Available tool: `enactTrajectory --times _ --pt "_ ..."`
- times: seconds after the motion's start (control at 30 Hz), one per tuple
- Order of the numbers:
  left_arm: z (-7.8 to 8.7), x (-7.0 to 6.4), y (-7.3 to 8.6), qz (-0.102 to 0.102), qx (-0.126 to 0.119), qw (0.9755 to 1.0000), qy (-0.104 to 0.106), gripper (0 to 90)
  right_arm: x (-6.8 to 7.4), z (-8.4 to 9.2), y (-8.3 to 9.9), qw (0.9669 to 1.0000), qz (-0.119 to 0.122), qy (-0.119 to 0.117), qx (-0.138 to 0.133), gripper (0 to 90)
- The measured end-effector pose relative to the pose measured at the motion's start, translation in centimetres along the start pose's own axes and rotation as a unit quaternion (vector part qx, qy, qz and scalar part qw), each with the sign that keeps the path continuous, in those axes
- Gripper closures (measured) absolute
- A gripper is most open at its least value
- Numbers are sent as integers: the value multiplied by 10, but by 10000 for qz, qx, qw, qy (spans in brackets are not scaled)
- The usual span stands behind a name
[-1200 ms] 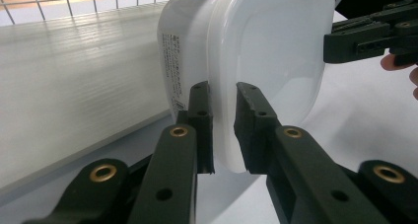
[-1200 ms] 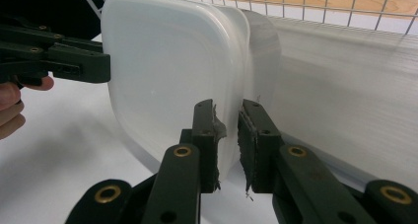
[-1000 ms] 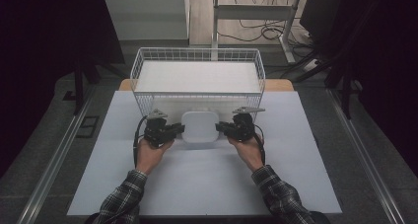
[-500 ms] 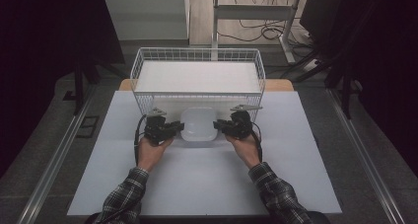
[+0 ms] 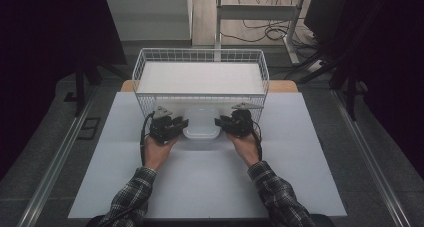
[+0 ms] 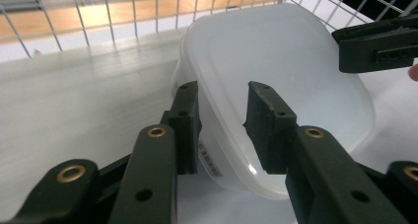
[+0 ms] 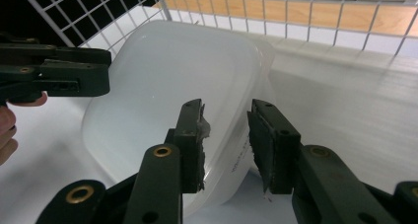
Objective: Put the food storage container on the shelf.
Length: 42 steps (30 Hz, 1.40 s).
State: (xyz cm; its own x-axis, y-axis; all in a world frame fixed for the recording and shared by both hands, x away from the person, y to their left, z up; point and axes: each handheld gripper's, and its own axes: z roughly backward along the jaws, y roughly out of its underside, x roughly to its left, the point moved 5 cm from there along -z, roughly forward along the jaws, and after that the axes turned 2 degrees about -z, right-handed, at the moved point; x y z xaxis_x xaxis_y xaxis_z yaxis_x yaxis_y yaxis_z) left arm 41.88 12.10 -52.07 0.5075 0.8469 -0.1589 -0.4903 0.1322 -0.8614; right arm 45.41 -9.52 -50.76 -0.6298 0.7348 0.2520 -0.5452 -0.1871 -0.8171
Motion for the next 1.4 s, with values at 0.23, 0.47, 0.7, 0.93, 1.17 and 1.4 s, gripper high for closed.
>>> enactTrajectory --times 0.23,0.47,0.7,0.93,1.17,1.4 --pt "0 3 -5 -19 -134 9998 -149 572 -2 0 -7 9997 99 193 -138 664" --pt "12 -7 -9 -195 -152 9997 51 457 -1 12 -8 9997 148 78 -195 689" --pt "27 -13 0 -241 -105 9990 348 255 7 28 1 9990 360 -202 -172 834" --pt "41 -17 17 -299 -73 9986 420 170 14 35 9 9975 654 -283 14 890" --pt "55 -29 34 -540 -70 9975 444 112 21 42 16 9955 870 -382 54 890" --pt "75 -39 51 -774 -328 9958 368 57 27 40 25 9942 950 -474 194 889"
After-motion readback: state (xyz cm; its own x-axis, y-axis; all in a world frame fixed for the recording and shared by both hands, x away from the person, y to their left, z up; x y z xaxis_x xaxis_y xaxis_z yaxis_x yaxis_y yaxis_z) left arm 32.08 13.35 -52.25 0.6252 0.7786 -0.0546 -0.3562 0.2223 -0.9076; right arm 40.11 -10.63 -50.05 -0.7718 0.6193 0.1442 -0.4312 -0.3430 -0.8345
